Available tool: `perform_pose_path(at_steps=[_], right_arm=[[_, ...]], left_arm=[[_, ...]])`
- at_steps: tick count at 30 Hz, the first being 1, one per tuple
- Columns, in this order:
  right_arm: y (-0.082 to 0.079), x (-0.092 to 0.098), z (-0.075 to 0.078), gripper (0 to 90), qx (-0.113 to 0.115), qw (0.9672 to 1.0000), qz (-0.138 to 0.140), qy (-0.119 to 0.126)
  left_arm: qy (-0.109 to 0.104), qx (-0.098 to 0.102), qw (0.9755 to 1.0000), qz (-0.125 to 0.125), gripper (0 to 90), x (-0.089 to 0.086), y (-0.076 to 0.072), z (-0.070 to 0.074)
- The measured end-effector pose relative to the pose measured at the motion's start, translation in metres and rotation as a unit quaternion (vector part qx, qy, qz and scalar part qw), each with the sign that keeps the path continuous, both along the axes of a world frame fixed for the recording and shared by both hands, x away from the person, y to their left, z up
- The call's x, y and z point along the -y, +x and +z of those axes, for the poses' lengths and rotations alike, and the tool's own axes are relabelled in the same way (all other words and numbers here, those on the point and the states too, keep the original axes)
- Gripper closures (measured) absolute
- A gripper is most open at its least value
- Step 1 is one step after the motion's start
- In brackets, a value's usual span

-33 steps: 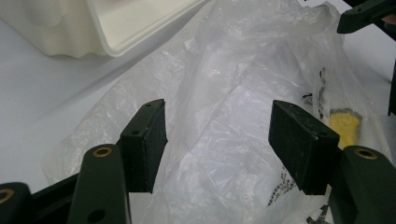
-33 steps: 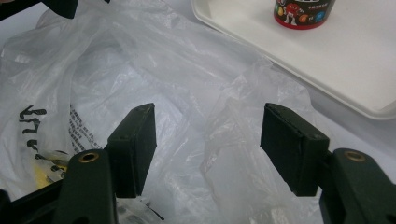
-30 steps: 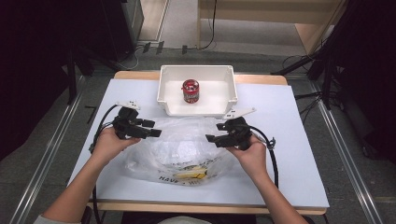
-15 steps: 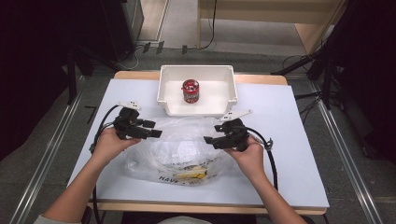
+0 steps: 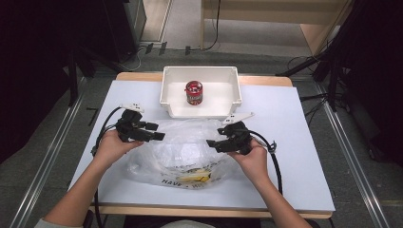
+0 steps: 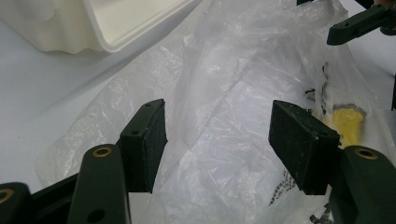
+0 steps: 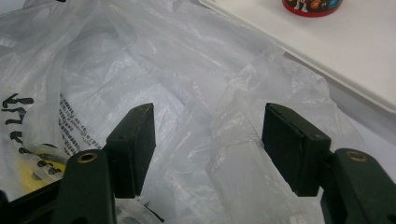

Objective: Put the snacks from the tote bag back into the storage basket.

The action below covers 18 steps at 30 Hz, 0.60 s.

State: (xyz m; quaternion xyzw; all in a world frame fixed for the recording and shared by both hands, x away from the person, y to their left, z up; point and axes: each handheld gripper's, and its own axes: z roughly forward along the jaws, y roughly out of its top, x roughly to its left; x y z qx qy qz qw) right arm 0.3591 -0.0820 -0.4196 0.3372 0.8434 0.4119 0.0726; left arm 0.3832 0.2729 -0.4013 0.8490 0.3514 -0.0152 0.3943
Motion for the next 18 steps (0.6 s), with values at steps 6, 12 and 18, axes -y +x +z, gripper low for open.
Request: perform_pose_path(at_steps=[6, 12, 18], right_arm=[[-0.0004, -0.0008, -0.0013, 35.9, -0.004, 1.0000, 0.001, -0.001], [-0.0003, -0.0016, -0.0021, 35.8, 0.000, 1.0000, 0.004, -0.002], [-0.0007, -0.0021, -0.0019, 35.8, 0.000, 1.0000, 0.005, -0.002]], left_arm=[[0.000, -0.001, 1.0000, 0.001, 37.8, 0.0001, 0.0001, -0.0002], [0.001, 0.000, 1.0000, -0.001, 37.7, 0.0008, -0.0002, -0.0003], [0.001, -0.002, 1.0000, -0.002, 37.6, 0.0011, 0.0000, -0.0008]])
